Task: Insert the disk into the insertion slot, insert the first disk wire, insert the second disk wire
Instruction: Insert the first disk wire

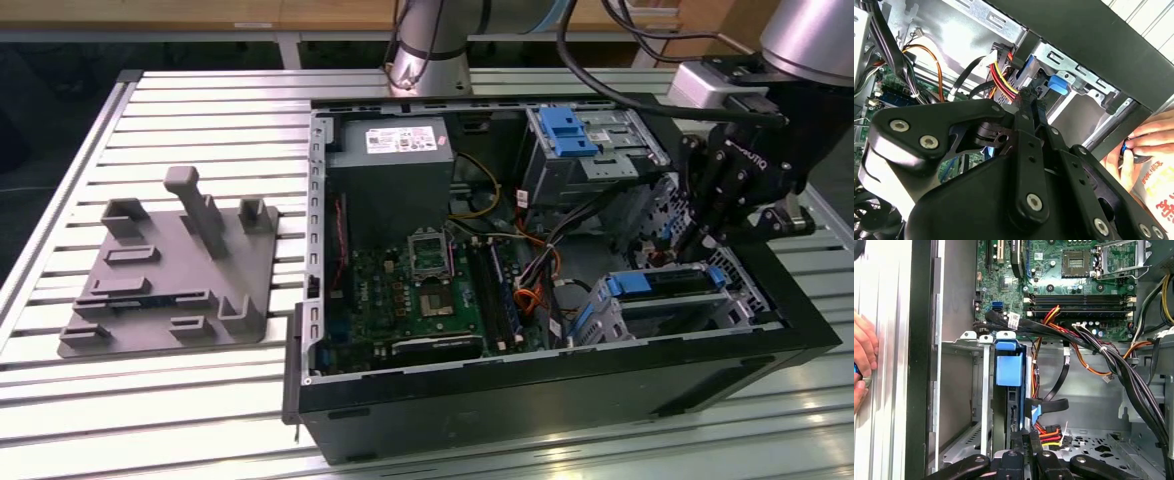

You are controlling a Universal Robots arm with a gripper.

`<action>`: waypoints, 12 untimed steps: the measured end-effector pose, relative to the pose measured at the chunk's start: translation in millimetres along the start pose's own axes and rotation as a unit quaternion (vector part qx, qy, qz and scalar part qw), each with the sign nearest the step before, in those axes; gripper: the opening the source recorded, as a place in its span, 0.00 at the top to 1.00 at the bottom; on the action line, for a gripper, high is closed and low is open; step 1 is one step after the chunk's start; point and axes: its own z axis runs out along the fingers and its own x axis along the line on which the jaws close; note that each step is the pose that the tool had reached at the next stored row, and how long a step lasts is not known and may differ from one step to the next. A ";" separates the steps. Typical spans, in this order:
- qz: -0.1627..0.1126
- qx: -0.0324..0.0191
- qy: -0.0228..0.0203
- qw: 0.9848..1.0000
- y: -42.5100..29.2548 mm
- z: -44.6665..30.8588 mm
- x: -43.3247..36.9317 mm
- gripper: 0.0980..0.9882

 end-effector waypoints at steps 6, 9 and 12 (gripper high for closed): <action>0.000 0.001 -0.019 1.000 0.8 0.3 1.7 0.93; 0.000 0.001 -0.035 0.999 0.9 0.6 3.7 0.93; 0.000 0.001 -0.041 0.999 1.1 1.2 8.3 0.93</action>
